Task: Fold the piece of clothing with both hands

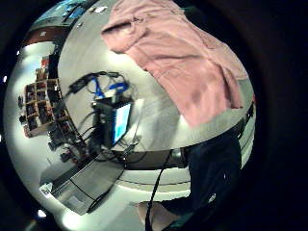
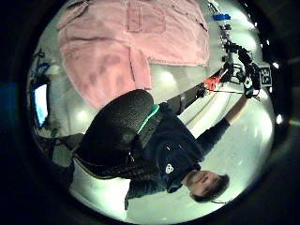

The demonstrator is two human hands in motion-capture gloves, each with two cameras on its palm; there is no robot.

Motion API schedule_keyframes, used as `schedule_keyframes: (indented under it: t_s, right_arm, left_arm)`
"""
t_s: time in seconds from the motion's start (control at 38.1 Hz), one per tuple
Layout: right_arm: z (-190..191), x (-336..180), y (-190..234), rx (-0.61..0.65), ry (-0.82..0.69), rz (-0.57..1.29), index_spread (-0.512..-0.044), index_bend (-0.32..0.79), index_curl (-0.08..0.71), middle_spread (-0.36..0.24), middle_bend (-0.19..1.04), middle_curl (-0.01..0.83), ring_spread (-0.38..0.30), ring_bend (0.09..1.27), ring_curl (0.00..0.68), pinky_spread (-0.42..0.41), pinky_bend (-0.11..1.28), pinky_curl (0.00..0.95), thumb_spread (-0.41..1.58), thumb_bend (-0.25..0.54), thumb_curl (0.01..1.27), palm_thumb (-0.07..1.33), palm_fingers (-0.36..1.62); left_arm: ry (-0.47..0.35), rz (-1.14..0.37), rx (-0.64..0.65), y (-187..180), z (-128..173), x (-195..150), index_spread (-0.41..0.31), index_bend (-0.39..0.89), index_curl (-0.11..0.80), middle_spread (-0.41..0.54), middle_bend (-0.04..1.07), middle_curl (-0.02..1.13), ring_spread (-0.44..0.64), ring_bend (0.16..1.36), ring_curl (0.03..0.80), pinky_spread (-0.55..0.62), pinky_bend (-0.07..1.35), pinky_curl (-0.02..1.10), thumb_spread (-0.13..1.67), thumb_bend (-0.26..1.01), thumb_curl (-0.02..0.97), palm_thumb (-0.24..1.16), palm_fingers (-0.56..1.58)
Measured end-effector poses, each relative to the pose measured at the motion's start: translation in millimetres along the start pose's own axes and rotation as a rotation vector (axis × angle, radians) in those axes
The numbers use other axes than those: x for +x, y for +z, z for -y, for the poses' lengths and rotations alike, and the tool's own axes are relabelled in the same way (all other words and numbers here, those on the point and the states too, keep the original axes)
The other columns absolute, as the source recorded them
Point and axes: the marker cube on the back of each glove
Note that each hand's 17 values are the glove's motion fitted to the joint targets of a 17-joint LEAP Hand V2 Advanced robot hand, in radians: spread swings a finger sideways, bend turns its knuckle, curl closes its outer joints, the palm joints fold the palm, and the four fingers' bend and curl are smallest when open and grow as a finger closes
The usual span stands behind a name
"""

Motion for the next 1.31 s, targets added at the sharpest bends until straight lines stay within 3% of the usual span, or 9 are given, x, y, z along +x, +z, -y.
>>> schedule_keyframes:
  t_s: [0.16, 0.26, 0.39, 0.66, 0.81, 0.95, 1.08, 1.18, 1.31]
  right_arm:
    - [36.4, 7.6, 50.6, -0.063, 0.017, 0.018, -0.312, 0.08, 0.145, 0.000, 0.24, 0.349, -0.004, 0.56, 0.344, 0.162, 0.61, 0.355, 1.17, 0.024, 0.30, 0.48, 0.33]
    - [17.6, -9.5, 62.9, -0.207, 0.131, 0.011, -0.287, 0.09, 0.146, -0.003, 0.24, 0.357, -0.012, 0.57, 0.348, 0.158, 0.60, 0.354, 1.15, 0.012, 0.31, 0.51, 0.34]
    - [12.9, -16.0, 82.0, -0.178, 0.109, -0.071, -0.263, 0.10, 0.150, -0.009, 0.25, 0.366, -0.031, 0.58, 0.354, 0.154, 0.60, 0.354, 1.13, -0.005, 0.33, 0.54, 0.35]
    - [35.8, -4.2, 110.5, -0.185, 0.091, -0.071, -0.227, 0.11, 0.168, -0.035, 0.25, 0.381, -0.071, 0.58, 0.360, 0.133, 0.59, 0.349, 1.12, 0.026, 0.39, 0.69, 0.43]
    - [51.7, 2.1, 121.4, -0.174, 0.101, -0.021, -0.217, 0.10, 0.177, -0.046, 0.23, 0.388, -0.089, 0.57, 0.367, 0.110, 0.59, 0.356, 1.10, 0.034, 0.43, 0.77, 0.44]
    - [63.9, 7.9, 118.6, -0.089, 0.111, 0.025, -0.204, 0.15, 0.199, -0.067, 0.24, 0.398, -0.124, 0.57, 0.365, 0.057, 0.58, 0.347, 1.09, 0.038, 0.46, 0.82, 0.57]
    - [76.0, 7.5, 114.0, 0.047, 0.087, 0.055, -0.223, 0.18, 0.241, -0.110, 0.22, 0.401, -0.176, 0.57, 0.361, -0.103, 0.57, 0.335, 1.05, 0.045, 0.49, 0.90, 0.88]
    - [76.7, 3.8, 113.3, 0.081, 0.082, 0.010, -0.236, 0.21, 0.285, -0.145, 0.20, 0.409, -0.201, 0.57, 0.386, -0.219, 0.57, 0.343, 0.92, 0.037, 0.52, 0.96, 1.09]
    - [69.8, 4.8, 109.3, 0.080, 0.128, -0.111, -0.242, 0.21, 0.332, -0.184, 0.22, 0.432, -0.230, 0.57, 0.414, -0.296, 0.56, 0.360, 0.77, 0.010, 0.57, 1.01, 1.22]
  left_arm:
    - [-0.100, 0.038, -0.077, 25.2, -21.2, 6.8, -0.064, 0.13, 0.219, 0.249, 0.18, 0.25, 0.37, 0.71, 0.298, 0.33, 0.56, 0.35, 1.05, -0.02, 0.278, 0.18, 0.02]
    - [-0.096, 0.009, -0.145, 48.3, -25.1, 13.0, -0.058, 0.13, 0.221, 0.254, 0.20, 0.26, 0.38, 0.70, 0.292, 0.33, 0.56, 0.35, 1.03, -0.02, 0.286, 0.19, 0.02]
    - [-0.111, 0.004, -0.236, 74.9, -19.7, 15.6, -0.041, 0.12, 0.220, 0.276, 0.22, 0.28, 0.38, 0.70, 0.290, 0.33, 0.55, 0.35, 1.00, -0.02, 0.298, 0.21, 0.03]
    - [-0.111, 0.006, -0.189, 86.4, 1.0, 14.4, 0.004, 0.15, 0.232, 0.287, 0.25, 0.31, 0.38, 0.68, 0.279, 0.33, 0.53, 0.34, 0.99, -0.01, 0.326, 0.31, 0.11]
    - [-0.144, 0.040, -0.140, 78.2, 12.1, 12.9, -0.001, 0.14, 0.242, 0.195, 0.29, 0.33, 0.30, 0.65, 0.270, 0.23, 0.52, 0.34, 1.02, -0.01, 0.342, 0.38, 0.27]
    - [-0.157, 0.084, -0.017, 68.6, 27.7, 10.7, -0.064, 0.16, 0.262, 0.080, 0.29, 0.35, 0.15, 0.63, 0.274, 0.05, 0.56, 0.36, 1.05, 0.00, 0.353, 0.42, 0.53]
    - [-0.192, 0.122, 0.090, 63.7, 34.9, 11.4, -0.142, 0.18, 0.287, -0.058, 0.33, 0.37, -0.02, 0.59, 0.277, -0.13, 0.58, 0.36, 1.09, 0.03, 0.372, 0.52, 0.88]
    - [-0.109, 0.133, 0.174, 62.4, 41.9, 18.3, -0.192, 0.22, 0.322, -0.144, 0.34, 0.39, -0.14, 0.54, 0.293, -0.22, 0.58, 0.39, 1.10, 0.08, 0.404, 0.65, 1.08]
    - [-0.112, 0.156, 0.102, 60.9, 23.6, 20.5, -0.229, 0.23, 0.362, -0.201, 0.36, 0.43, -0.22, 0.50, 0.321, -0.27, 0.54, 0.41, 1.07, 0.08, 0.440, 0.73, 1.15]
